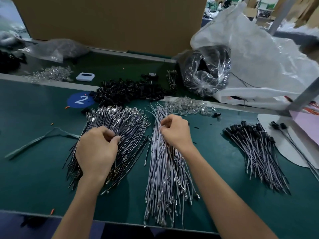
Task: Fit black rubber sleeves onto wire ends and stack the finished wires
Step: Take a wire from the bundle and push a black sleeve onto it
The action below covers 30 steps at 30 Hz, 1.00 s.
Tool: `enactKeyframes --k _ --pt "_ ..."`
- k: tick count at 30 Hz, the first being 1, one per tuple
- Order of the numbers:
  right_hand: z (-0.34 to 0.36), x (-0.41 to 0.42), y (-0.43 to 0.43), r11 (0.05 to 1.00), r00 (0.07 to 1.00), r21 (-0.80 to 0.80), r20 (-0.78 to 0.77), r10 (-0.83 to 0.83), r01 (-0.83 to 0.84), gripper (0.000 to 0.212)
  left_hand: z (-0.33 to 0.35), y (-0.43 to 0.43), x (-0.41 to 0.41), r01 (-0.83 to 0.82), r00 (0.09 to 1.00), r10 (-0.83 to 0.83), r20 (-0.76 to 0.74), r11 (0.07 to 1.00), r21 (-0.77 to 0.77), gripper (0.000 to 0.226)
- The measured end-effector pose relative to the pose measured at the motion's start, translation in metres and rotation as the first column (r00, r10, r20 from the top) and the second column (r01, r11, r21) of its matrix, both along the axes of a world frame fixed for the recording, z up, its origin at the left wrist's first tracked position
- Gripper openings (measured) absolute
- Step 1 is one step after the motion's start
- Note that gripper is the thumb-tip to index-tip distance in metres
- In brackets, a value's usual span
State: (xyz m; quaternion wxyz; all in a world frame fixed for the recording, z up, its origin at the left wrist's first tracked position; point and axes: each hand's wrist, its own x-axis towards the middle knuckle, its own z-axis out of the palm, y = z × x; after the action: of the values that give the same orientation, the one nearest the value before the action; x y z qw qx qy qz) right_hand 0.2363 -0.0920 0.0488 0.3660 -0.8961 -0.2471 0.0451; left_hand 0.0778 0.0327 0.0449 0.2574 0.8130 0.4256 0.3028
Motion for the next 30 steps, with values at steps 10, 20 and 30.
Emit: enactKeyframes --k 10,20,30 --pt "0.003 0.01 -0.01 0.985 0.98 0.174 -0.198 0.016 0.019 0.02 0.013 0.015 0.009 0.111 0.965 -0.024 0.262 0.941 -0.321 0.019" --pt "0.018 0.003 -0.031 0.919 0.911 0.38 -0.408 0.063 0.106 0.02 0.046 0.03 0.011 0.13 0.983 -0.112 0.143 0.984 -0.123 0.019" --pt "0.048 0.001 -0.067 0.522 0.741 0.811 -0.518 0.429 0.265 0.01 0.085 -0.007 0.028 0.68 0.634 -0.328 0.7 0.668 -0.303 0.04"
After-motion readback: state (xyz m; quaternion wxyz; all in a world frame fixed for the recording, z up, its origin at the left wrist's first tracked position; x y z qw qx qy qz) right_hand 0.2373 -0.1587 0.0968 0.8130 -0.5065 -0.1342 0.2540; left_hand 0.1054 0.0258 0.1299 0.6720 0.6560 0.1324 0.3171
